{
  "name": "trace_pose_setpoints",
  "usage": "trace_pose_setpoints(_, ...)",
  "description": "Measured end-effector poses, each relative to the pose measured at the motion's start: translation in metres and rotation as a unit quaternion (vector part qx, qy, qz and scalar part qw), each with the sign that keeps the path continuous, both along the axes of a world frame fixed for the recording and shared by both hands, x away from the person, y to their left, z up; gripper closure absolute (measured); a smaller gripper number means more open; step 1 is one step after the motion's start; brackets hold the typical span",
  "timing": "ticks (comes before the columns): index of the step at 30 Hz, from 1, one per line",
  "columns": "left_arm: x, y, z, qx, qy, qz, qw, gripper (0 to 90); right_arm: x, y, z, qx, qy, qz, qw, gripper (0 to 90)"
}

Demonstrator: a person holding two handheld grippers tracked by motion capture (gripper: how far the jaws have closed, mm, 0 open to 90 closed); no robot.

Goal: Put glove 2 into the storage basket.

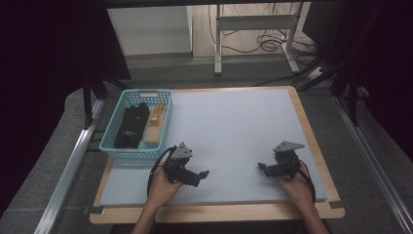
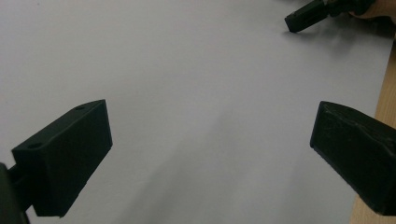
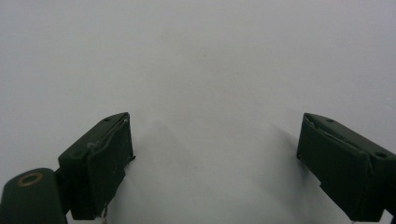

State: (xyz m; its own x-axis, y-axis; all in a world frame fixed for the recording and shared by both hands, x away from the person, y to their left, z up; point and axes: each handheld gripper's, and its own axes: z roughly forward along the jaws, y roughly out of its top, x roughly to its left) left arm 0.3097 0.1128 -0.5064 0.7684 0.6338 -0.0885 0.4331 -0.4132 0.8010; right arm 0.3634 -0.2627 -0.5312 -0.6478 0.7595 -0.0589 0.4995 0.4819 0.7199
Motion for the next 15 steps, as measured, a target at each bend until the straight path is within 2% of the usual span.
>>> trace_pose_setpoints(15, -0.003, -0.001, -0.02, 0.005, 0.017, -0.004, 0.9998, 0.0, 0.0, 0.0, 0.0, 0.0, 0.0, 0.0, 1.0, 10.2)
